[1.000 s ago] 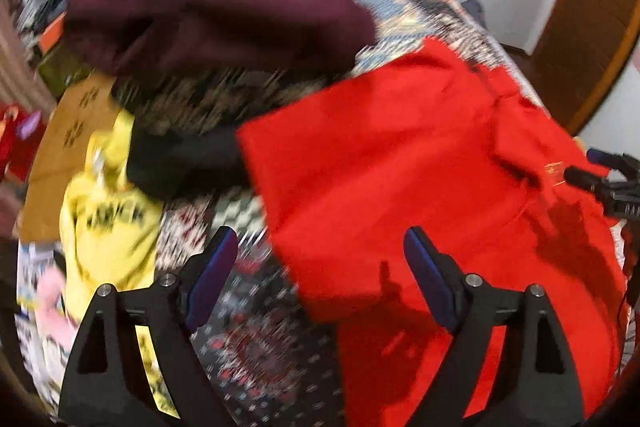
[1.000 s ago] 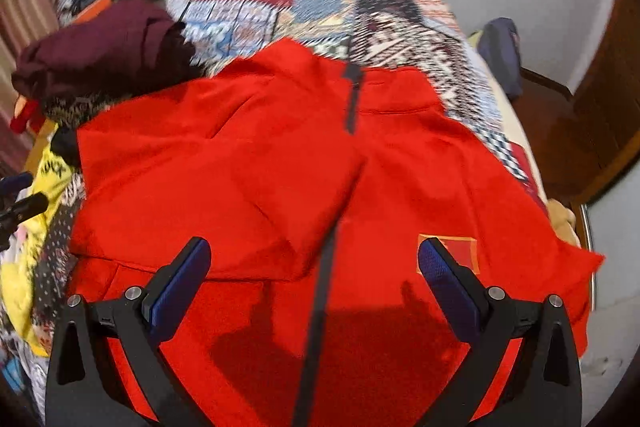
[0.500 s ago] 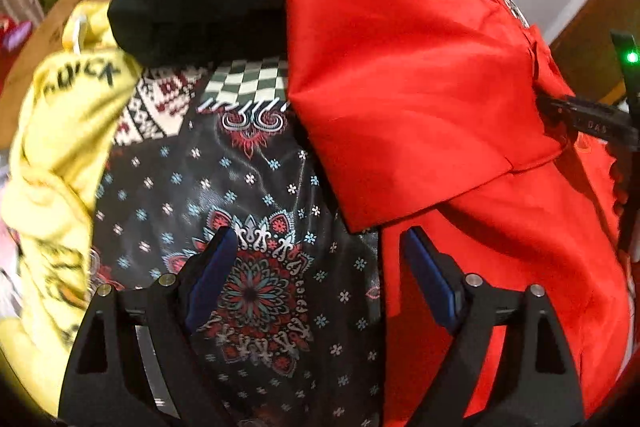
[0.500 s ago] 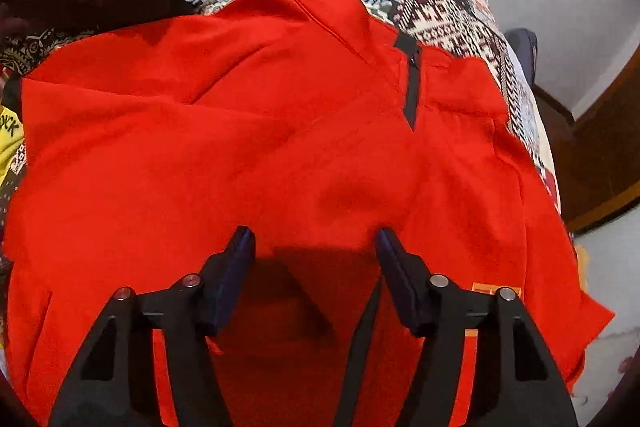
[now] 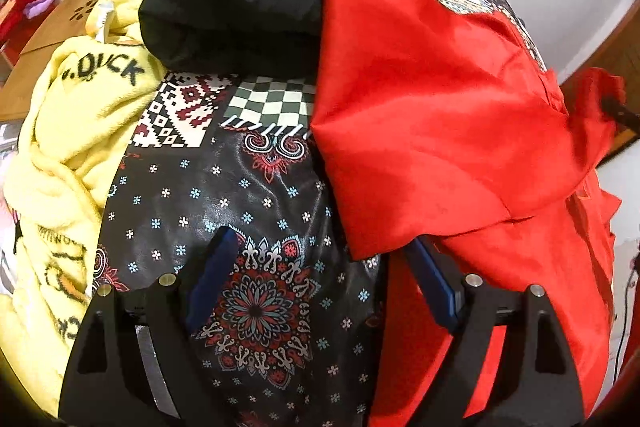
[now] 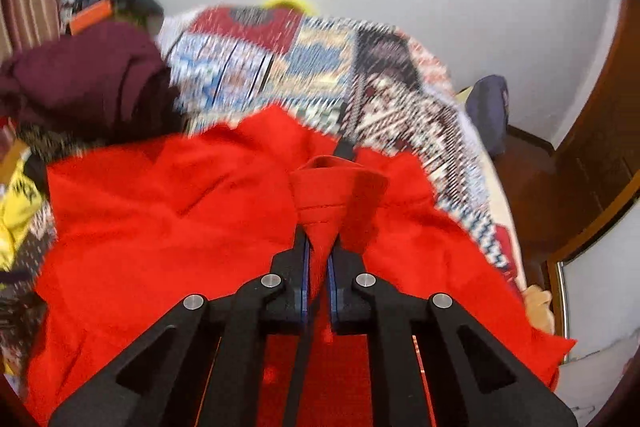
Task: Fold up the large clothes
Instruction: 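Grasp the jacket's other sleeve with the right tool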
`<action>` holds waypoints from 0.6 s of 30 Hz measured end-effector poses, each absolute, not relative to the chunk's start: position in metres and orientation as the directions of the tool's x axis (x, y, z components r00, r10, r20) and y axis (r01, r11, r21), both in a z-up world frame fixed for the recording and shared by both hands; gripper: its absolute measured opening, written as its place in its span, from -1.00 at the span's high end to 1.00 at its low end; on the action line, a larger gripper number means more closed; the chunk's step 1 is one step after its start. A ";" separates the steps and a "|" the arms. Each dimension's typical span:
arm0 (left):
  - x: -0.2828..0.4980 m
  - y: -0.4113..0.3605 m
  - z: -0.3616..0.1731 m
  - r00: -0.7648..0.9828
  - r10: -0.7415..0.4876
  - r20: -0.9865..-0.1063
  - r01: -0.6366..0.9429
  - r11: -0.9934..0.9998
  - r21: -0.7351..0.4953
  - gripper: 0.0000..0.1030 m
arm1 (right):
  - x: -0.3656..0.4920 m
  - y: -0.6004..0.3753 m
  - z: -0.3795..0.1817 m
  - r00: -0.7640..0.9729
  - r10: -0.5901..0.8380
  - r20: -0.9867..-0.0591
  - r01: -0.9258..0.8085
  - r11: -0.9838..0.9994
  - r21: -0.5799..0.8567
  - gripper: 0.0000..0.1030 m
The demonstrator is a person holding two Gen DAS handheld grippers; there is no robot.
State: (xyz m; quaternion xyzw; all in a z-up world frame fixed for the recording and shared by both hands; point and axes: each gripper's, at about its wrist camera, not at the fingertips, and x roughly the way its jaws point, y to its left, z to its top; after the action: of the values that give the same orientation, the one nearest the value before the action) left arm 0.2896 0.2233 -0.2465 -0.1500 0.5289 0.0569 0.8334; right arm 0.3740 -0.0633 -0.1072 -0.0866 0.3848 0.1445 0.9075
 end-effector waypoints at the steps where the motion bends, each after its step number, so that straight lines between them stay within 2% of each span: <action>1: 0.288 0.221 -0.247 0.439 -0.063 -0.896 -0.258 0.947 -0.192 -0.65 | 0.374 -0.068 -0.101 0.674 0.198 -0.711 -0.322 0.946 -0.042 0.89; 6: 0.292 0.215 -0.240 0.475 -0.060 -0.878 -0.294 0.930 -0.222 -0.65 | 0.371 -0.085 -0.075 0.726 0.201 -0.658 -0.304 0.952 -0.044 0.90; 10: 0.294 0.218 -0.229 0.511 -0.009 -0.859 -0.339 0.917 -0.211 -0.65 | 0.372 -0.095 -0.076 0.739 0.187 -0.647 -0.280 0.959 -0.043 0.90; 13: 0.295 0.223 -0.223 0.537 0.016 -0.843 -0.367 0.905 -0.217 -0.65 | 0.375 -0.107 -0.091 0.726 0.185 -0.662 -0.260 0.966 -0.014 0.90; 18: 0.300 0.221 -0.228 0.513 -0.052 -0.857 -0.344 0.902 -0.261 -0.65 | 0.377 -0.123 -0.129 0.658 0.165 -0.735 -0.236 0.972 0.007 0.90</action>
State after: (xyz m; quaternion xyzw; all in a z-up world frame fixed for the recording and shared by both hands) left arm 0.2997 0.2209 -0.2276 -0.2037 0.4857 0.0864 0.8456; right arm 0.3766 -0.1228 -0.1288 -0.0446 0.3984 0.1104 0.9094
